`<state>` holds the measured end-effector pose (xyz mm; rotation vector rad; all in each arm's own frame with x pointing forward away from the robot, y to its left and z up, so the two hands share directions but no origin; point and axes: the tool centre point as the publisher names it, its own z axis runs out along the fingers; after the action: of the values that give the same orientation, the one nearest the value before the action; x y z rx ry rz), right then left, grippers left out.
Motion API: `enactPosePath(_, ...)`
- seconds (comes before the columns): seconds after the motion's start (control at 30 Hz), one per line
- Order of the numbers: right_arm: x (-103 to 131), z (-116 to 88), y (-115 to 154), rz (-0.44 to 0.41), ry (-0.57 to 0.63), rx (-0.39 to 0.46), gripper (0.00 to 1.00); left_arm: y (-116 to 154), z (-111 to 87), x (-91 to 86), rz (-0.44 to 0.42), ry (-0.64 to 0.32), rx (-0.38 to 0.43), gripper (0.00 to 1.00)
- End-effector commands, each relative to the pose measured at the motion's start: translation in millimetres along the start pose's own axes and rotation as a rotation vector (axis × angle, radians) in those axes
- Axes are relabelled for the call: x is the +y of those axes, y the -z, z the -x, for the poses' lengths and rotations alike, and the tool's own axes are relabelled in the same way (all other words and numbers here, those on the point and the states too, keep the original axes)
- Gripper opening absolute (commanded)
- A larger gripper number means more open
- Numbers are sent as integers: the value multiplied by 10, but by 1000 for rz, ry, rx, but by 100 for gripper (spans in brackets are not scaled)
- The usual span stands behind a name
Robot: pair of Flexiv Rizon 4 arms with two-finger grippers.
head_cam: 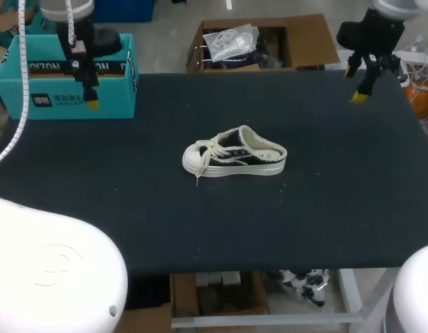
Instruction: Open the shoe tongue, take the insole out of the shoe, put the insole back into the shoe, and pack the shoe into the shoebox
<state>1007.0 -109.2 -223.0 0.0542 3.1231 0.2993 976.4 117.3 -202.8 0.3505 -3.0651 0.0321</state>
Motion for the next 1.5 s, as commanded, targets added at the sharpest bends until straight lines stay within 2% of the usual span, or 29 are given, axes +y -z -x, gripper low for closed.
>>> enactPosePath(0.03,42,-70,-250,115,3,-25,100,-102,-74,-162,16,180,44,100)
enactPosePath(0.07,83,-83,-302,131,-3,-29,100,-124,-98,-177,2,247,67,100)
enactPosePath(0.2,231,-172,-485,231,-20,-42,100,-196,-287,-226,-57,354,108,100)
enactPosePath(0.47,530,-303,-872,327,-71,0,100,-345,-439,-322,-33,606,141,100)
enactPosePath(0.5,559,-314,-923,338,-89,11,100,-362,-467,-339,-31,694,125,100)
enactPosePath(0.53,581,-326,-973,361,-99,15,100,-376,-496,-361,-24,742,106,100)
enactPosePath(0.6,622,-356,-1067,432,-135,26,100,-398,-560,-424,-2,748,97,100)
enactPosePath(1.1,622,-356,-1067,432,-135,26,100,-398,-560,-424,-2,748,97,100)
enactPosePath(1.17,622,-356,-1067,432,-135,26,100,-309,-605,-573,9,847,106,100)
enactPosePath(1.23,636,-347,-1108,434,-140,20,100,-286,-666,-730,23,954,148,100)
enactPosePath(1.3,647,-352,-1213,480,-141,8,100,-299,-718,-878,33,1099,180,100)
enactPosePath(1.37,650,-366,-1357,529,-140,-4,100,-329,-784,-1019,52,1215,170,100)
enactPosePath(1.5,654,-407,-1576,585,-158,-16,100,-356,-946,-1242,74,1303,136,100)
